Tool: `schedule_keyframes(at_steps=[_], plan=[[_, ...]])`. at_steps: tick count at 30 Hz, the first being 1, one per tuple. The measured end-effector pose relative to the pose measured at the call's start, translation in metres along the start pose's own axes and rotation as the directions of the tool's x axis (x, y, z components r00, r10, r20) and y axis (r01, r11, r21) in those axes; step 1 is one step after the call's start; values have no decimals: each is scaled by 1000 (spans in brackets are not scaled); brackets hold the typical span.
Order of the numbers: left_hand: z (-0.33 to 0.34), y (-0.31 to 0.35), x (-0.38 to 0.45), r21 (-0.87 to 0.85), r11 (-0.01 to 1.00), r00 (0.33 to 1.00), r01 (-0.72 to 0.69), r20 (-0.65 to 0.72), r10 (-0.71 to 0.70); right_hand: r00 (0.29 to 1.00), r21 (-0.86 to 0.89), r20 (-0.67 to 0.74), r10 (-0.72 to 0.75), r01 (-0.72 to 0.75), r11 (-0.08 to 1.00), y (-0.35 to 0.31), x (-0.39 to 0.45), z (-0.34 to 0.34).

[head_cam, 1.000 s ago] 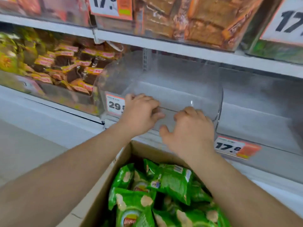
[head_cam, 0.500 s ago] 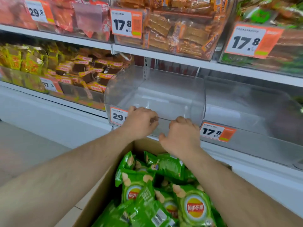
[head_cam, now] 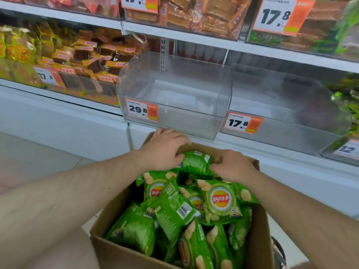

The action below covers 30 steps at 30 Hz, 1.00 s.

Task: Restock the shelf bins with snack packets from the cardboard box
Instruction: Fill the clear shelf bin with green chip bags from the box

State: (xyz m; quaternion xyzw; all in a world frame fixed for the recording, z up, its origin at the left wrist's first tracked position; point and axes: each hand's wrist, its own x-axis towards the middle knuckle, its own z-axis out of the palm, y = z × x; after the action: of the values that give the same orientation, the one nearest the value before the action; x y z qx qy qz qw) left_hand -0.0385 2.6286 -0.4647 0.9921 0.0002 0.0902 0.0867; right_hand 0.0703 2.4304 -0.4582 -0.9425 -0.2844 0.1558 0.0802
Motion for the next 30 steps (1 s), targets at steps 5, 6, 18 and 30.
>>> schedule_keyframes(at_steps=[5,6,18,30], plan=[[7,16,-2,-99,991,973,94,221,-70,924,-215,381,39,48,975,32,4,26],[9,19,-2,-104,987,951,121,296,-85,915,-259,402,37,75,963,34,7,28],[1,17,-10,-704,431,801,564,594,-77,933,254,225,-280,221,942,-27,15,-37],[-5,-80,-29,-690,391,793,609,517,-322,954,-473,8,-299,267,840,-31,51,83]])
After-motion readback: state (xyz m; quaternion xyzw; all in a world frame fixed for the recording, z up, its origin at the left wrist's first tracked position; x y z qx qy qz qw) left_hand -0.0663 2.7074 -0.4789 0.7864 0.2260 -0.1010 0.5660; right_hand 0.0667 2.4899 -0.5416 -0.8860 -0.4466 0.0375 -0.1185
